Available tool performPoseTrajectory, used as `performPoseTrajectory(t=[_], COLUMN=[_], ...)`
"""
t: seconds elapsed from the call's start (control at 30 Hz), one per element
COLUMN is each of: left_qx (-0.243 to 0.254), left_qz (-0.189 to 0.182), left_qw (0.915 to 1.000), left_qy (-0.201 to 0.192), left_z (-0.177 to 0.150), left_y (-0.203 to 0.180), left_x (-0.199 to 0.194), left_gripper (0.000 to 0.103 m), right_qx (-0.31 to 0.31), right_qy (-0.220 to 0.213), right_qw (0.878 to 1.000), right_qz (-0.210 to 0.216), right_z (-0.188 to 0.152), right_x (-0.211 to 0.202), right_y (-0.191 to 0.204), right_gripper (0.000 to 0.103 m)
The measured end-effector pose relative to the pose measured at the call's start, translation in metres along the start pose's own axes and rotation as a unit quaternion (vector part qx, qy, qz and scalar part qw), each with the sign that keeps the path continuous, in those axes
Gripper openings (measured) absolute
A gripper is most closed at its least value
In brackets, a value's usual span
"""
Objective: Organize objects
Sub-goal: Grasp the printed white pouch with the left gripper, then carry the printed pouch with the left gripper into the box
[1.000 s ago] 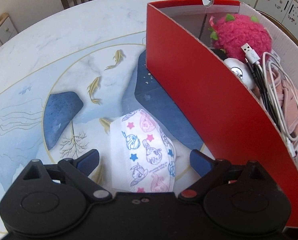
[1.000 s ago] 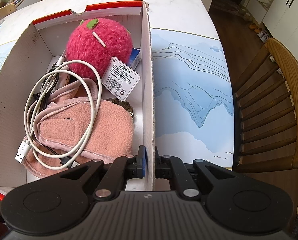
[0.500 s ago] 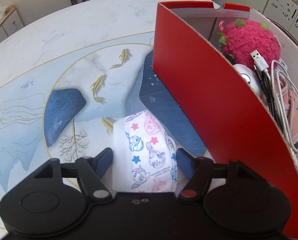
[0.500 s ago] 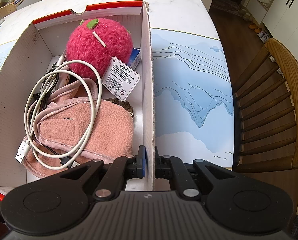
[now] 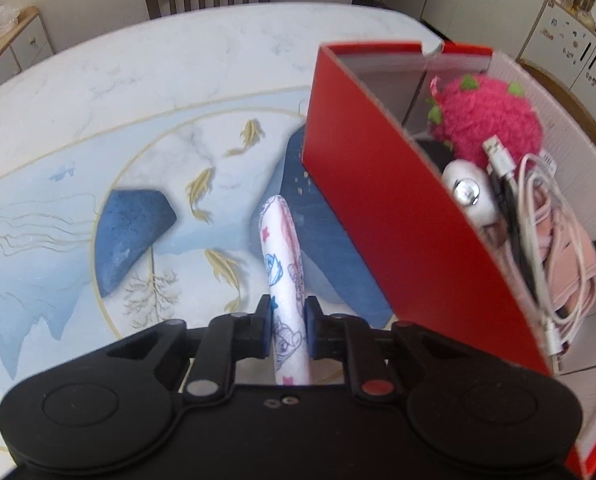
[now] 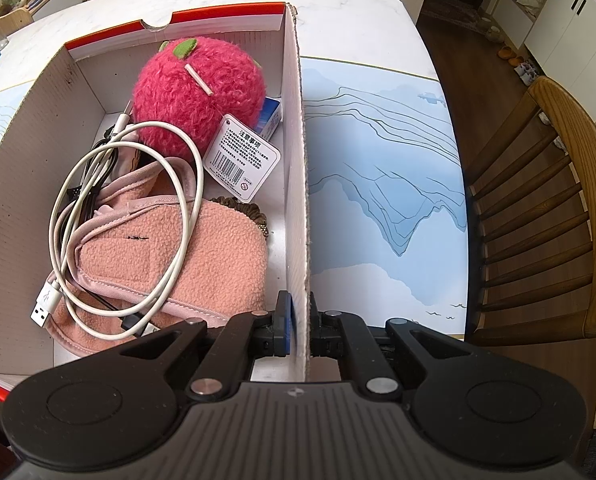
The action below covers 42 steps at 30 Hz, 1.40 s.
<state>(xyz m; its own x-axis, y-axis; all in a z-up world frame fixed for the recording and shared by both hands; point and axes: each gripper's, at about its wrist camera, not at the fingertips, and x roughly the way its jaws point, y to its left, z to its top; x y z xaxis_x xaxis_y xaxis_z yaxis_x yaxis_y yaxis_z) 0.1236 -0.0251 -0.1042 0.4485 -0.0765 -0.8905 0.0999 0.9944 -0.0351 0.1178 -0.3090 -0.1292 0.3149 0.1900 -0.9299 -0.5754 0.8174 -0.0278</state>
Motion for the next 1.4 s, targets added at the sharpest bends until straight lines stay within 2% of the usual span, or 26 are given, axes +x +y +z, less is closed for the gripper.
performPoseTrajectory(t=[0.3,0.53,0.67,1.0,1.4], left_qx=[0.021,0.060,0.092,0.160,0.236], left_qz=[-0.015,-0.043,-0.057,-0.079,-0.071], left_qw=[0.9993,0.9953,0.9919,0.9823,0.9691], left_qy=[-0.029,-0.062,-0.068,-0.057,-0.019], left_z=[0.016,0.031,0.039,0.048,0.048], left_y=[-0.008,-0.030,-0.050,-0.107,-0.158], left_x=[-0.048,-0.083,-0.091,-0.076,-0.039], left_gripper=[0.014,0.017,0.017,0.017,0.019], right_qx=[0.000,0.000,0.000,0.001,0.004], right_qy=[0.000,0.000,-0.001,-0.002,-0.006], right_qw=[1.000,1.000,1.000,1.000,1.000], right_qz=[-0.001,-0.001,-0.001,-0.001,0.000], right_z=[0.000,0.000,0.000,-0.001,0.000], right_x=[-0.001,-0.001,-0.001,0.000,-0.002], right_y=[0.000,0.000,0.000,-0.001,0.001], right_gripper=[0.005,0.005,0.005,0.005,0.005])
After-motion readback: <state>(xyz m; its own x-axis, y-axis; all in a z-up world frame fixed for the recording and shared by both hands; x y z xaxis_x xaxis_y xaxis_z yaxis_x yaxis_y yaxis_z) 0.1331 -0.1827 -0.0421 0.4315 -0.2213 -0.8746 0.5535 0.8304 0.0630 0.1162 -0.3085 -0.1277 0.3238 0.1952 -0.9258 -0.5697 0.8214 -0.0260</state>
